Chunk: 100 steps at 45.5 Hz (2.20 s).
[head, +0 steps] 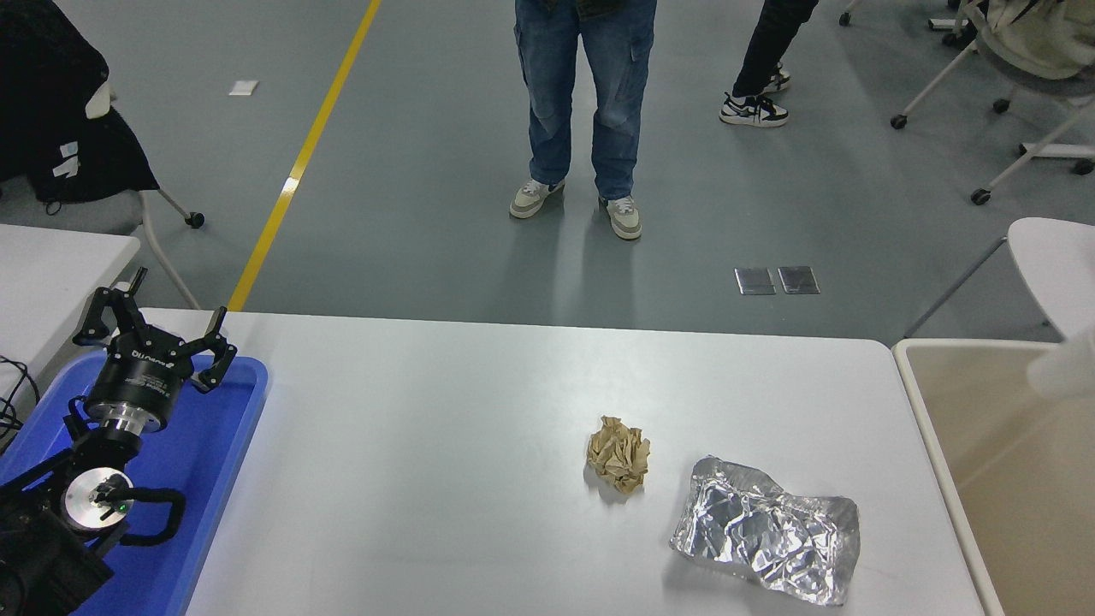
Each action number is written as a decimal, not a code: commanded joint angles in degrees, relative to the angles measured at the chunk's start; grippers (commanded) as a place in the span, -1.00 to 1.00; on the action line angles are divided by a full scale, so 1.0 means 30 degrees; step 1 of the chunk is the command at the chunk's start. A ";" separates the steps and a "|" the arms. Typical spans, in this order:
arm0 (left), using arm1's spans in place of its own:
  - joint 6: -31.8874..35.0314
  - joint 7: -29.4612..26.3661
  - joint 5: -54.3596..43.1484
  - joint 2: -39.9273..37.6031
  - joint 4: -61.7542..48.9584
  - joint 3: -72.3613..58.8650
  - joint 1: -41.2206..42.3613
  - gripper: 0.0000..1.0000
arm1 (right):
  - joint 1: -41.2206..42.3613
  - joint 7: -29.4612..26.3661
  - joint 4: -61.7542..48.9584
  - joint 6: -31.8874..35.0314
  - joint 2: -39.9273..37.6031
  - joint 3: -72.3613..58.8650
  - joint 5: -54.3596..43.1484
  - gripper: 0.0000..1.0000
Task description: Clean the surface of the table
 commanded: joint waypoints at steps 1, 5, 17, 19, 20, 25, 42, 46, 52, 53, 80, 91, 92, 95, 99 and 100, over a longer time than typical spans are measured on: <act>0.0000 0.0000 0.0000 0.0001 0.0004 0.0000 -0.0003 1.00 | -0.2087 -0.1914 -0.2387 -0.0068 0.0461 0.0067 0.0974 -1.00; 0.0000 0.0000 0.0000 0.0001 0.0004 0.0000 -0.0003 1.00 | -0.2468 -0.3672 -0.2388 -0.0272 0.0607 0.0330 0.2056 -1.00; 0.0000 0.0000 0.0000 0.0001 0.0004 0.0000 -0.0003 1.00 | -0.4079 -0.7102 -0.2388 -0.1327 0.1427 0.0476 0.4987 -1.00; 0.0000 0.0000 0.0000 0.0001 0.0004 0.0000 -0.0003 1.00 | -0.4285 -0.7278 -0.2388 -0.1532 0.1690 0.0593 0.5281 -1.00; 0.0000 0.0000 0.0000 0.0001 0.0004 0.0000 -0.0003 1.00 | -0.4402 -0.7337 -0.2388 -0.1620 0.1836 0.0652 0.5311 -1.00; 0.0000 0.0000 0.0000 0.0001 0.0004 0.0000 -0.0003 1.00 | -0.5281 -0.7835 -0.2358 -0.2527 0.3125 0.1471 0.5458 -1.00; 0.0000 0.0000 0.0000 0.0001 0.0004 0.0000 -0.0003 1.00 | -0.6190 -0.8363 -0.2329 -0.4170 0.5851 0.2498 0.5458 -1.00; 0.0000 0.0000 0.0000 0.0001 0.0004 0.0000 -0.0003 1.00 | -0.6190 -0.8393 -0.2300 -0.4199 0.5852 0.2498 0.5458 -1.00; 0.0000 0.0000 0.0000 0.0001 0.0004 0.0000 -0.0003 1.00 | -0.6190 -0.8422 -0.2300 -0.4257 0.6027 0.2498 0.5458 -1.00; 0.0000 0.0000 0.0000 0.0001 0.0004 0.0000 -0.0003 1.00 | -0.6190 -0.8451 -0.2300 -0.4316 0.6056 0.2498 0.5458 -1.00; 0.0000 0.0000 0.0000 0.0001 0.0004 0.0000 -0.0003 1.00 | -0.6190 -0.8422 -0.2300 -0.7363 0.6057 0.2498 0.5487 0.25; 0.0000 0.0000 0.0000 0.0001 0.0004 0.0000 -0.0003 1.00 | -0.5986 -0.8422 -0.2183 -0.8153 0.6027 0.2673 0.5516 0.84; 0.0000 0.0000 0.0000 0.0001 0.0004 0.0000 -0.0003 1.00 | -0.5869 -0.8393 -0.2183 -0.8212 0.5998 0.2790 0.5516 0.86; 0.0000 0.0000 0.0000 0.0001 0.0004 0.0000 -0.0003 1.00 | -0.5402 -0.8422 -0.2154 -0.8242 0.5940 0.3578 0.5516 0.94; 0.0000 0.0000 0.0000 0.0001 0.0004 0.0000 -0.0003 1.00 | -0.4171 -0.8422 -0.2124 -0.8213 0.5852 0.5160 0.5516 0.95; 0.0000 0.0000 0.0000 0.0001 0.0004 0.0000 0.0026 1.00 | -0.3878 -0.8422 -0.2124 -0.8155 0.5852 0.5570 0.5516 0.95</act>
